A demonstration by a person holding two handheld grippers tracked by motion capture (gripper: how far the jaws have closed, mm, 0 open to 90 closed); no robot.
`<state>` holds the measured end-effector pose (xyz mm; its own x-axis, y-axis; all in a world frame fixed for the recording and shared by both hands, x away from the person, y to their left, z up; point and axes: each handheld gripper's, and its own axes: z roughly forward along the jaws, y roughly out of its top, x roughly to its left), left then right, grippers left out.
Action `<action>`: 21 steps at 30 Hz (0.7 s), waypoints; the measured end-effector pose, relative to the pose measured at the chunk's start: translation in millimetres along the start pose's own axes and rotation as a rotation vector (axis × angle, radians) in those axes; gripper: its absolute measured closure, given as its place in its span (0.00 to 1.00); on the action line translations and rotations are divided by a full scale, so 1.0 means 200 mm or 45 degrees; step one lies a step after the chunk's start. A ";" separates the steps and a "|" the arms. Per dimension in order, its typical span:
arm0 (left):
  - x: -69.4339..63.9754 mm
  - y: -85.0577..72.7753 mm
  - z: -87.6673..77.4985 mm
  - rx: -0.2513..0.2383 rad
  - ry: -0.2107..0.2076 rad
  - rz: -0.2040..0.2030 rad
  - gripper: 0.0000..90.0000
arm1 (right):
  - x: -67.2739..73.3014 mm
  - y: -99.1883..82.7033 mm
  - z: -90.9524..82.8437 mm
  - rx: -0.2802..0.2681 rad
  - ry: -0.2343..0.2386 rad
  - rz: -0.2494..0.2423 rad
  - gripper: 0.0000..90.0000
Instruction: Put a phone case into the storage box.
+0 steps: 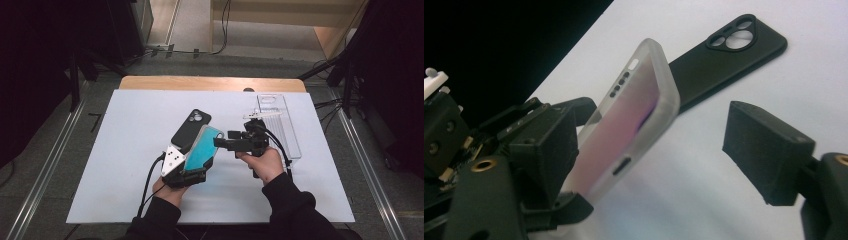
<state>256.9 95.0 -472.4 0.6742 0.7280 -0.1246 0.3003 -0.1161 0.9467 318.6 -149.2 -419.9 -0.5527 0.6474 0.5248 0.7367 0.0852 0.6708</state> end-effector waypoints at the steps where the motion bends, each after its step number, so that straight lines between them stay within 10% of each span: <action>1: 0.00 0.00 0.00 0.003 -0.003 0.002 0.19 | 0.00 0.00 0.01 0.005 0.002 0.009 0.26; 13: -0.02 0.00 0.00 0.014 -0.014 -0.022 0.19 | -0.03 0.03 0.05 0.052 0.085 0.249 0.77; 21: -0.03 0.01 0.00 0.009 -0.010 0.008 0.19 | -0.04 0.03 0.03 0.043 0.149 0.328 0.84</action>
<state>253.9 90.8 -470.8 0.6812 0.7220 -0.1209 0.3006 -0.1253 0.9455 330.4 -149.3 -423.2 -0.3856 0.5591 0.7340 0.8703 -0.0439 0.4906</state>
